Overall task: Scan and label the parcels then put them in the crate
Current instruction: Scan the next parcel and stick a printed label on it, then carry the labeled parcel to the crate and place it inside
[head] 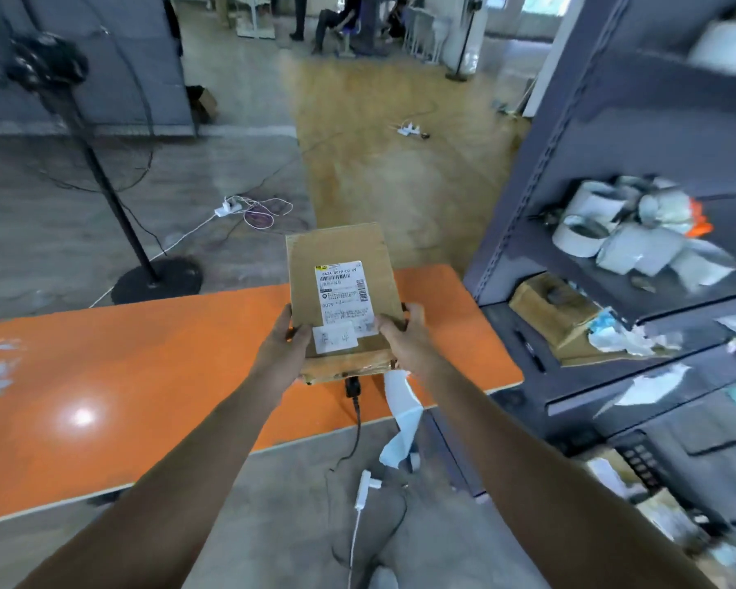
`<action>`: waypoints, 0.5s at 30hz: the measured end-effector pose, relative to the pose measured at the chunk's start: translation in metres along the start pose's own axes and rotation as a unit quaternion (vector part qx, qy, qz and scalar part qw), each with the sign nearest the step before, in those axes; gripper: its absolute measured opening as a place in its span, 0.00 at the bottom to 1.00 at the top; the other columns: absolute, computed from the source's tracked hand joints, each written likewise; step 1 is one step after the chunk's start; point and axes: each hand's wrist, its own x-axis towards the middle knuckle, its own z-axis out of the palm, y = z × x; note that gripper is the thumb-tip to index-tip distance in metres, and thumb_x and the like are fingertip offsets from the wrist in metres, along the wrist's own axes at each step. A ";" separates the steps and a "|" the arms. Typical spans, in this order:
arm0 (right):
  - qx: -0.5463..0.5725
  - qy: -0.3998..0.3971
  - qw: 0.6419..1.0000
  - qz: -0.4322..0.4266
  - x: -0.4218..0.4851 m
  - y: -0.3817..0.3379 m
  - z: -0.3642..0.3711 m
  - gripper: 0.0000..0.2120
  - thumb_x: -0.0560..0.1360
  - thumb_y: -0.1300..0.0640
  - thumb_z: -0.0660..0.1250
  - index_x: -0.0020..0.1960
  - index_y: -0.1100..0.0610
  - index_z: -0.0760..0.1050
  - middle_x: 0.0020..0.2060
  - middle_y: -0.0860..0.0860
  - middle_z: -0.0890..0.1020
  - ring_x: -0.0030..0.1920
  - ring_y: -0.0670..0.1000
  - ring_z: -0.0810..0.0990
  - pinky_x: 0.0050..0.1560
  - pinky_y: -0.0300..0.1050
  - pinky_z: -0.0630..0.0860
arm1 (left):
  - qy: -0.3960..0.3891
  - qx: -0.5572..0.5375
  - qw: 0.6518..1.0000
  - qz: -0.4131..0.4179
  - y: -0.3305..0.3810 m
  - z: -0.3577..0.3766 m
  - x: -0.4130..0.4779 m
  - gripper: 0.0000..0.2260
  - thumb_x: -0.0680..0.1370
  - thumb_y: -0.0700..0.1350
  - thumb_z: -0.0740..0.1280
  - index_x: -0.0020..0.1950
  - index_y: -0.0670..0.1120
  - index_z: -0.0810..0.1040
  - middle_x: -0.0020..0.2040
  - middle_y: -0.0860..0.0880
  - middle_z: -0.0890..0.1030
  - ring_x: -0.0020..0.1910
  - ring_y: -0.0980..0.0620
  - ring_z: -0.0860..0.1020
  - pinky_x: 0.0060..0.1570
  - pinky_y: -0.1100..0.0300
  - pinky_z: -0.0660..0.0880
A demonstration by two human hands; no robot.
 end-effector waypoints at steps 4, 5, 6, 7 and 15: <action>0.006 0.090 0.996 0.014 -0.055 0.013 -0.021 0.20 0.80 0.54 0.65 0.67 0.58 0.62 0.55 0.53 0.76 0.48 0.50 0.75 0.31 0.30 0.70 | -0.090 0.011 0.995 0.044 0.004 0.011 -0.034 0.20 0.82 0.46 0.58 0.73 0.61 0.63 0.57 0.54 0.75 0.51 0.47 0.77 0.41 0.55 0.79; -0.005 0.110 0.994 0.021 -0.070 0.018 -0.025 0.21 0.80 0.53 0.65 0.68 0.58 0.62 0.55 0.54 0.76 0.48 0.51 0.75 0.33 0.31 0.71 | -0.107 0.019 0.993 0.056 0.001 0.015 -0.041 0.20 0.82 0.46 0.58 0.73 0.61 0.64 0.57 0.53 0.76 0.52 0.46 0.77 0.45 0.51 0.80; -0.022 0.129 0.991 0.029 -0.085 0.022 -0.030 0.22 0.80 0.51 0.65 0.68 0.57 0.62 0.56 0.54 0.76 0.48 0.52 0.75 0.37 0.36 0.74 | -0.129 0.024 0.989 0.068 -0.002 0.019 -0.048 0.20 0.82 0.46 0.58 0.73 0.60 0.64 0.59 0.51 0.76 0.53 0.44 0.77 0.49 0.47 0.80; -0.038 0.146 0.988 0.041 -0.100 0.027 -0.036 0.23 0.80 0.49 0.65 0.69 0.56 0.62 0.56 0.54 0.76 0.48 0.53 0.76 0.42 0.43 0.76 | -0.153 0.028 0.985 0.075 -0.005 0.023 -0.057 0.20 0.82 0.46 0.58 0.73 0.60 0.64 0.60 0.50 0.75 0.54 0.44 0.76 0.52 0.45 0.79; -0.052 0.254 0.956 0.136 -0.238 0.071 -0.085 0.24 0.80 0.46 0.64 0.69 0.55 0.60 0.54 0.50 0.75 0.40 0.47 0.76 0.47 0.51 0.78 | -0.306 0.032 0.948 0.079 -0.027 0.077 -0.149 0.14 0.81 0.53 0.59 0.67 0.62 0.69 0.58 0.55 0.78 0.56 0.47 0.77 0.52 0.46 0.78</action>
